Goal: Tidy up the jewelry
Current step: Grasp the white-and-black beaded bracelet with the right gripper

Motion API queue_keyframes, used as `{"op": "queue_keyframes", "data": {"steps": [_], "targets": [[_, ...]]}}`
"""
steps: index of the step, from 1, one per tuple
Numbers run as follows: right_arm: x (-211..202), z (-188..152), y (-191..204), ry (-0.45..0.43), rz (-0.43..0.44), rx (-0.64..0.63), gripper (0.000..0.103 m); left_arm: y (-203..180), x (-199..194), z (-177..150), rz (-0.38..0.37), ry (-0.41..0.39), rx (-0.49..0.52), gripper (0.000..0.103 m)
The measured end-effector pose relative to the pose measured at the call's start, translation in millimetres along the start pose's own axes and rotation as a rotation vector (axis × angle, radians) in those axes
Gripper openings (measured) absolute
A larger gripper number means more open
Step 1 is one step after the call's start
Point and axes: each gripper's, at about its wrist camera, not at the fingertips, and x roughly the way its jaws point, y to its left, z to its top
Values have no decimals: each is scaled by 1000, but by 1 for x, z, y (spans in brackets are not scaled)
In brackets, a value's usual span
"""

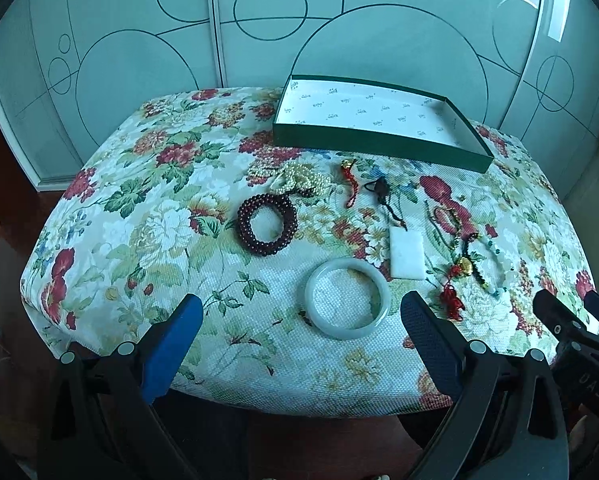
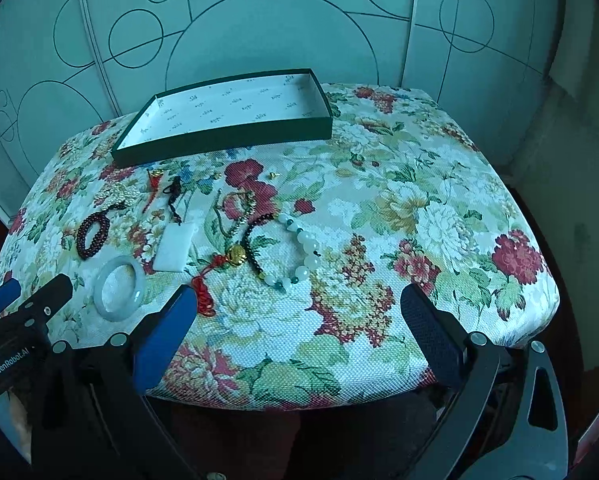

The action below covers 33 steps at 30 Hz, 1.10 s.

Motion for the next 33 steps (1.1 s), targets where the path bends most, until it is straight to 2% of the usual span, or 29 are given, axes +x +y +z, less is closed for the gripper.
{"op": "queue_keyframes", "data": {"steps": [3, 5, 6, 7, 19, 26, 31, 33], "targets": [[13, -2, -15, 9, -18, 36, 100, 9, 16, 0, 13, 21, -22, 98], [22, -1, -24, 17, -29, 62, 89, 14, 23, -1, 22, 28, -31, 98], [26, 0, -27, 27, -34, 70, 74, 16, 28, -1, 25, 31, -33, 98], [32, 2, -30, 39, -38, 79, 67, 19, 32, 0, 25, 34, -36, 98], [75, 20, -17, 72, 1, 31, 42, 36, 60, 10, 41, 50, -51, 98], [87, 21, -9, 69, -22, -6, 36, 38, 67, 9, 33, 67, -57, 98], [87, 19, -9, 49, -28, -22, 15, 39, 68, 10, 26, 66, -63, 98], [86, 18, -7, 43, -31, -32, 14, 38, 68, 10, 23, 69, -65, 98]]}}
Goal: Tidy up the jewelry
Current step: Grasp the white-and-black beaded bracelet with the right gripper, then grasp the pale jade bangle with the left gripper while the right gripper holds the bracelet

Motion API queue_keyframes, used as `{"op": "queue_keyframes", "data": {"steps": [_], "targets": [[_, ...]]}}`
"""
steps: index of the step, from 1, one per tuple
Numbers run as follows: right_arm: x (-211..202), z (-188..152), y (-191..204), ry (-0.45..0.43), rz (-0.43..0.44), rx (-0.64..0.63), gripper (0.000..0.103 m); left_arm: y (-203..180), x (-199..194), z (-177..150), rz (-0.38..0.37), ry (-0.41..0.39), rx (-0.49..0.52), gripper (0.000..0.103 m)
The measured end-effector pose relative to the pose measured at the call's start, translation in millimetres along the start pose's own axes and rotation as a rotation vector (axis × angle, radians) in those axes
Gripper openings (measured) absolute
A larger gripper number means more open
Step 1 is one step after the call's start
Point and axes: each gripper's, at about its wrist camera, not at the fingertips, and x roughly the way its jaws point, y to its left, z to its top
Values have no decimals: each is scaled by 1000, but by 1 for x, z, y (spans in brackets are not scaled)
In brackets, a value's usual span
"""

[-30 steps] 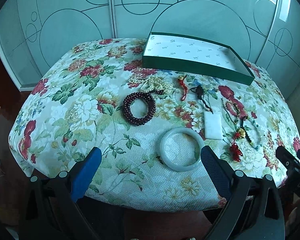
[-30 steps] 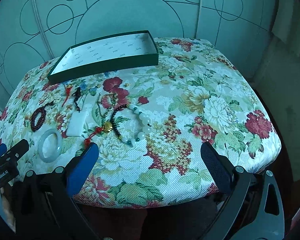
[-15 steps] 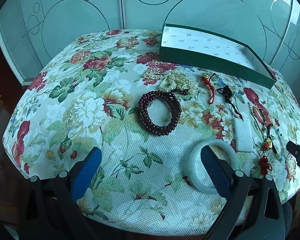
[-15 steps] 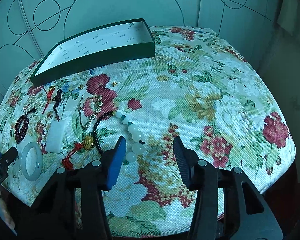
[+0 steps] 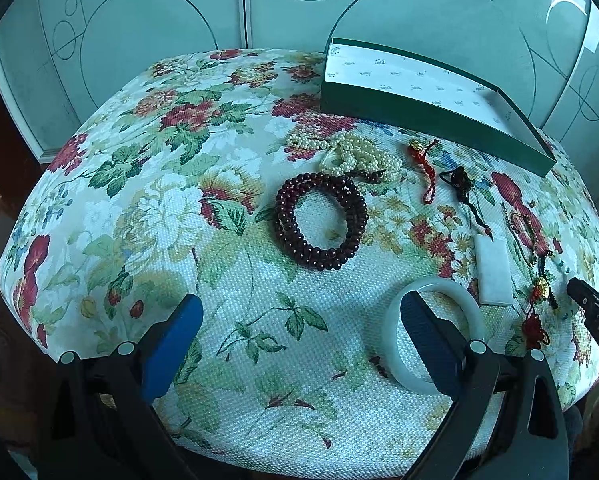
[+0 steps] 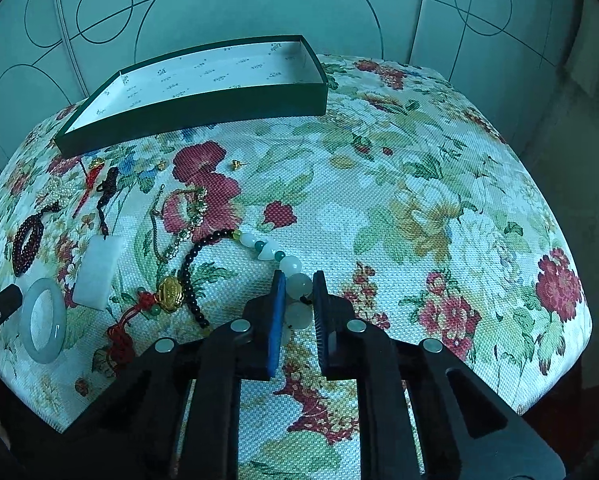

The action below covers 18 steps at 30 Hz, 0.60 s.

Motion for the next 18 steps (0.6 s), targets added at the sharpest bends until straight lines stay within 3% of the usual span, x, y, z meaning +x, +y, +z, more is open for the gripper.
{"op": "queue_keyframes", "data": {"steps": [8, 18], "targets": [[-3, 0, -9, -1, 22, 32, 14, -10, -8, -1, -28, 0, -2, 98], [-14, -1, -25, -23, 61, 73, 14, -51, -14, -8, -92, -6, 55, 98]]}}
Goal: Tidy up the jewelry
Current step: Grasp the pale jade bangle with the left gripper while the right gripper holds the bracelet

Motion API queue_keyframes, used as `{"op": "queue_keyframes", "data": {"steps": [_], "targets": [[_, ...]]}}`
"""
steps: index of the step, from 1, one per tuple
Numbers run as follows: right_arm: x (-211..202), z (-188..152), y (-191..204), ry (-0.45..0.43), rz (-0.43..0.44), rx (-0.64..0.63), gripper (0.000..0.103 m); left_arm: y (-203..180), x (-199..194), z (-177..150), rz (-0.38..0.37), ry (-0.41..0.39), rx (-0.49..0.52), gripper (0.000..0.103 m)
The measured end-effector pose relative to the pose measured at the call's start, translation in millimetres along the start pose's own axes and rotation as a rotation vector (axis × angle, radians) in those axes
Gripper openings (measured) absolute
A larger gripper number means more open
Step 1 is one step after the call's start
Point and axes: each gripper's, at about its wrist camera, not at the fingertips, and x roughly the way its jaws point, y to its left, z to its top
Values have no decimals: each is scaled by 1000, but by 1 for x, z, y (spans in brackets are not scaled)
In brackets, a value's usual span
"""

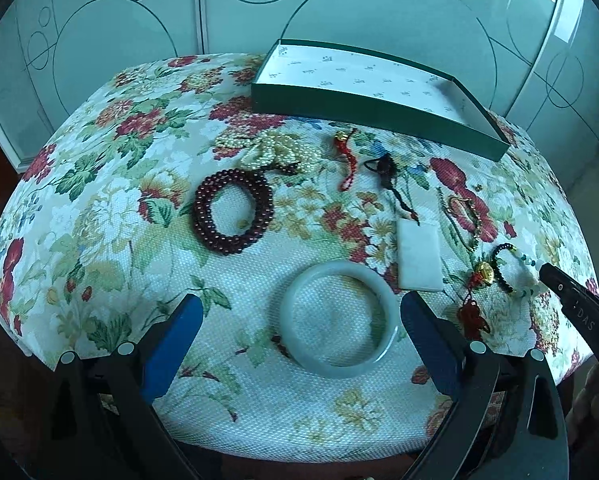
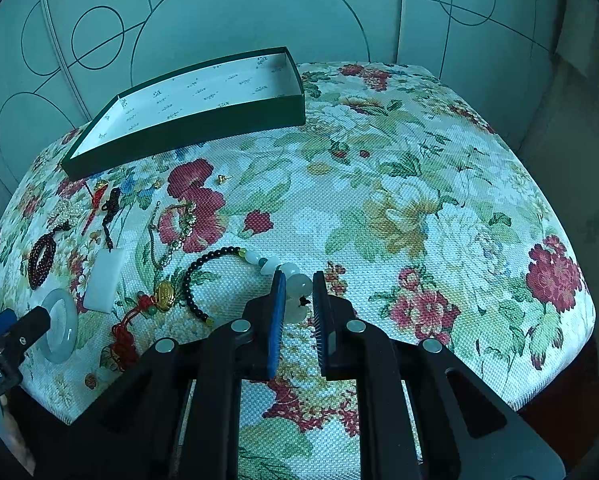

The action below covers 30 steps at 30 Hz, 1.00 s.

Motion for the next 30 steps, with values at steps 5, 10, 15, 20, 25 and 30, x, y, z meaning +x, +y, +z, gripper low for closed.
{"op": "queue_keyframes", "data": {"steps": [5, 10, 15, 20, 25, 30], "targets": [[-3, -1, -5, -6, 24, 21, 14, -18, 11, 2, -20, -6, 47, 98], [-7, 0, -9, -15, 40, 33, 14, -22, 21, -4, -18, 19, 56, 98], [-7, -1, -12, -14, 49, 47, 14, -21, 21, -8, 9, 11, 68, 98], [-8, -1, -12, -14, 50, 49, 14, -19, 21, -11, 24, 12, 101, 98], [-7, -2, -11, -11, 48, 48, 14, -13, 20, -8, -9, 17, 62, 98], [-7, -2, -11, -10, 49, 54, 14, -11, 15, -11, -5, -1, 45, 89]]}}
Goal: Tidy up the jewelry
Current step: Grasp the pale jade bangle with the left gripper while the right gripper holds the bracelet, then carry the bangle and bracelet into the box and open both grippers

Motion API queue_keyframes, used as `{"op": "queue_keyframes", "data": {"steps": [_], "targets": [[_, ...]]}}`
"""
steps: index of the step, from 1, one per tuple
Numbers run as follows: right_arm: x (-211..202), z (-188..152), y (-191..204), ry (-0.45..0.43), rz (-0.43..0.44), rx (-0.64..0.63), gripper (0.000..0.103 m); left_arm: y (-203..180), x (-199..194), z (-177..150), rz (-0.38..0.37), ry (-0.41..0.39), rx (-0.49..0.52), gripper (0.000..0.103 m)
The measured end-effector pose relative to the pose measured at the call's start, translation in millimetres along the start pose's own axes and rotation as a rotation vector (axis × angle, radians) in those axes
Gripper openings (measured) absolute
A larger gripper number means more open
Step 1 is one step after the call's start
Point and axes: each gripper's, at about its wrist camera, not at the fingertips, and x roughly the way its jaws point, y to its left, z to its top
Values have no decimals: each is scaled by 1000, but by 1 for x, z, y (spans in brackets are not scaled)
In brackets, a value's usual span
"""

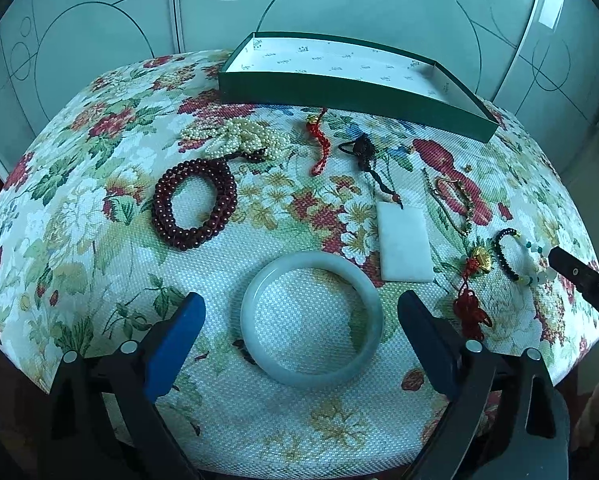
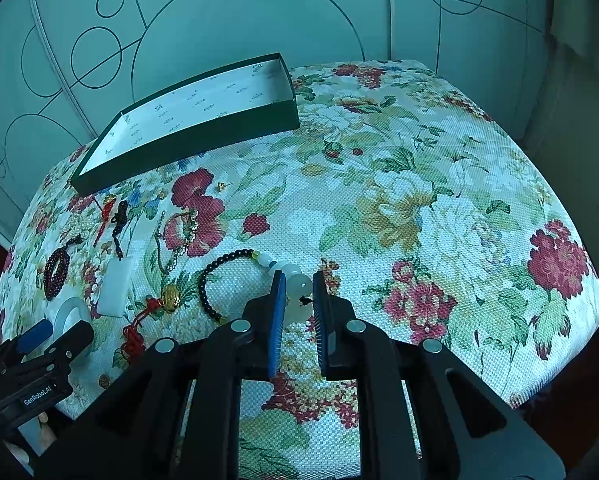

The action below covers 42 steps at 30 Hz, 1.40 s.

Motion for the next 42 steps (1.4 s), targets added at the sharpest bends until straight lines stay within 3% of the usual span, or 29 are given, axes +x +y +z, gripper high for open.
{"op": "queue_keyframes", "data": {"steps": [2, 9, 12, 42], "targets": [[0, 0, 0, 0, 1, 2, 14, -3, -1, -2, 33, -9, 26, 82], [1, -1, 1, 4, 9, 4, 14, -6, 1, 0, 44, -15, 51, 81], [2, -1, 1, 7, 13, 7, 14, -7, -2, -1, 40, -29, 64, 70], [-34, 14, 25, -74, 39, -55, 13, 8, -32, 19, 33, -95, 41, 70]]}}
